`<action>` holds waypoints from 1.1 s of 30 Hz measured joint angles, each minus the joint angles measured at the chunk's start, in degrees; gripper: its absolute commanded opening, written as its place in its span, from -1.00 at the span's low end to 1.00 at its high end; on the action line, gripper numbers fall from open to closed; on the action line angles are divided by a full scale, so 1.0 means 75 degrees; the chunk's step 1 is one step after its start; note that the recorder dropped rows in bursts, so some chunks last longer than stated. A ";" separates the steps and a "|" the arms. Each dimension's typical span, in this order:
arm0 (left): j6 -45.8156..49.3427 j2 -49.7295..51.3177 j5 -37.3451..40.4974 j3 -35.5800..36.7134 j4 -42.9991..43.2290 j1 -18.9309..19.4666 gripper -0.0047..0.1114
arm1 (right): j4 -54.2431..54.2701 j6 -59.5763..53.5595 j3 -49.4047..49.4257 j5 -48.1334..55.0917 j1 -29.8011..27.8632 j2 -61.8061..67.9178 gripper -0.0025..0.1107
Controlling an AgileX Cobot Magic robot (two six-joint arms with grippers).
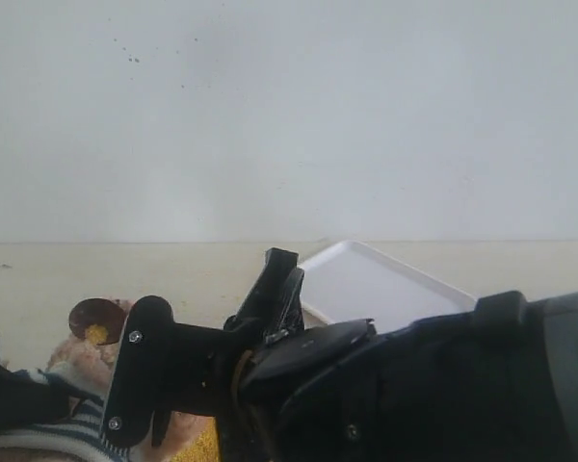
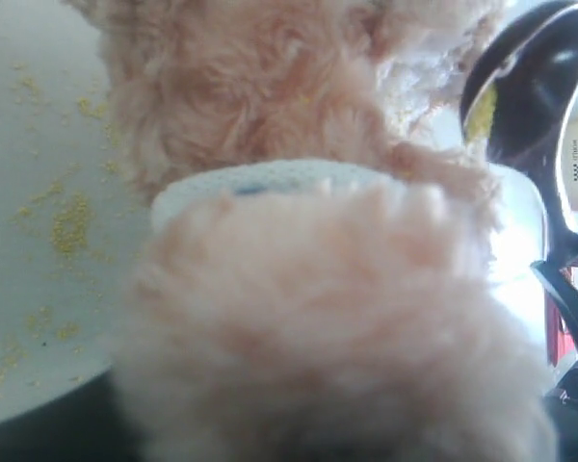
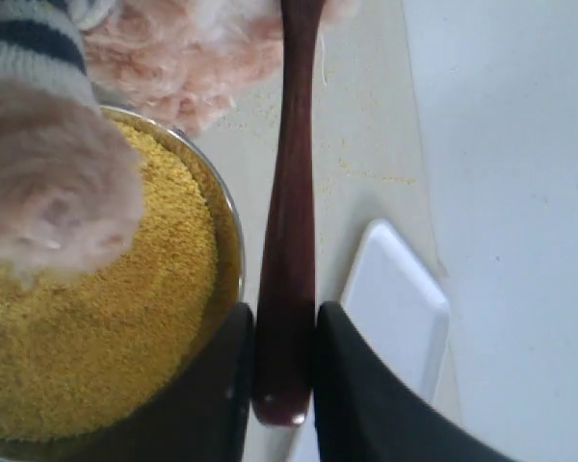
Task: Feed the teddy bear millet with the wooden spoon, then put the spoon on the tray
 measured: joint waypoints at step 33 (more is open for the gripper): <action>0.0077 0.0000 0.0048 0.0000 -0.0003 0.0000 -0.85 | -0.2526 0.3982 0.1383 0.2934 0.0929 0.0000 -0.96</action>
